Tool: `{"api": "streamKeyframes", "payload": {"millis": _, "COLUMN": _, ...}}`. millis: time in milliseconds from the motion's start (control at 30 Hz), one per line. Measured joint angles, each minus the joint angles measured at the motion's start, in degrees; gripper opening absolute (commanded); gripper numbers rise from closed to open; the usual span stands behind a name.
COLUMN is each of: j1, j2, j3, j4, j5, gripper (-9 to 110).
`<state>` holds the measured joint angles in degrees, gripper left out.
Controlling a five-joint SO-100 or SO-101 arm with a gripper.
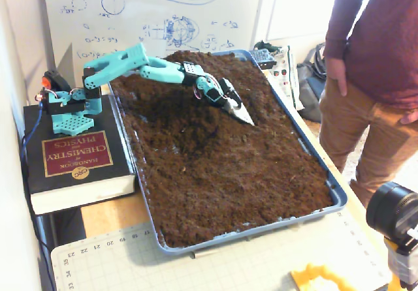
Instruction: Build a berm.
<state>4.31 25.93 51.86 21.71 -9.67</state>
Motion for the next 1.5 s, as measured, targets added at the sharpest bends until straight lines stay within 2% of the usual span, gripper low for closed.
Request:
{"api": "streamKeyframes", "payload": {"millis": 433, "j1": 0.00, "j2": 15.82, "j3": 22.94, "j4": -0.62, "j5": 0.00, "gripper": 0}}
{"api": "streamKeyframes", "payload": {"millis": 900, "j1": -0.18, "j2": 25.49, "j3": 32.96, "j4": -0.53, "j5": 0.18, "gripper": 0}}
{"api": "streamKeyframes", "payload": {"millis": 1233, "j1": -0.09, "j2": 40.43, "j3": 34.45, "j4": 0.53, "j5": 0.18, "gripper": 0}}
{"api": "streamKeyframes", "payload": {"millis": 1500, "j1": 4.57, "j2": 40.08, "j3": 27.33, "j4": 0.53, "j5": 0.18, "gripper": 1}}
